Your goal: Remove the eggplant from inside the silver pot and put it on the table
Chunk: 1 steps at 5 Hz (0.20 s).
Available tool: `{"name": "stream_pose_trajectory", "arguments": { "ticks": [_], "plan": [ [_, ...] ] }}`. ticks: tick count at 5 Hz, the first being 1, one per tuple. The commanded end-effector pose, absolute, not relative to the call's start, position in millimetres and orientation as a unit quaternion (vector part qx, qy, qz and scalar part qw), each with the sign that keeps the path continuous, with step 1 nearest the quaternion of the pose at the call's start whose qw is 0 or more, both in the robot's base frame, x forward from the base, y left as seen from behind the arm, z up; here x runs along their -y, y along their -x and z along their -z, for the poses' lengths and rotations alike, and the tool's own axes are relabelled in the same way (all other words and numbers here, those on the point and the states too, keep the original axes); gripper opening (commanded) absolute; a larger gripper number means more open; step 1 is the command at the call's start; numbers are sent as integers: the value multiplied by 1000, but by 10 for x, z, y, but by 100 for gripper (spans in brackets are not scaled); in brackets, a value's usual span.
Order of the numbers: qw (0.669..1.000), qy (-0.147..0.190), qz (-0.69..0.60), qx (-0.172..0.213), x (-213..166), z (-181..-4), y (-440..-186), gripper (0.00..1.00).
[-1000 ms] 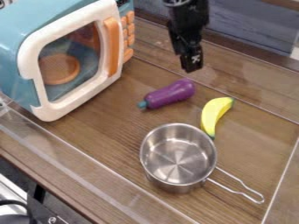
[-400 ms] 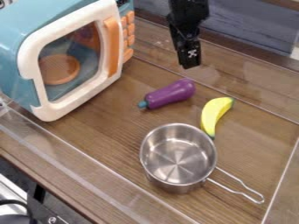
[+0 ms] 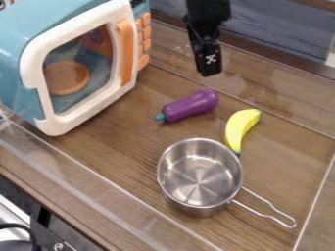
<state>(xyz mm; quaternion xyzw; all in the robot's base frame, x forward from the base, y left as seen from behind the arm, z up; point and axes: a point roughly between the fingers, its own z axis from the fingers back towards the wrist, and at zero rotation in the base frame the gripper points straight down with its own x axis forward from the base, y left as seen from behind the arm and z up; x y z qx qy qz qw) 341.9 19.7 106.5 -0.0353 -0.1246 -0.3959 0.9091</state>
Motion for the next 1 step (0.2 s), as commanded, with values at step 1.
{"name": "stream_pose_trajectory", "arguments": {
  "ticks": [1],
  "plan": [
    [912, 16, 380, 151, -237, -1290, -3416, 100]
  ]
}}
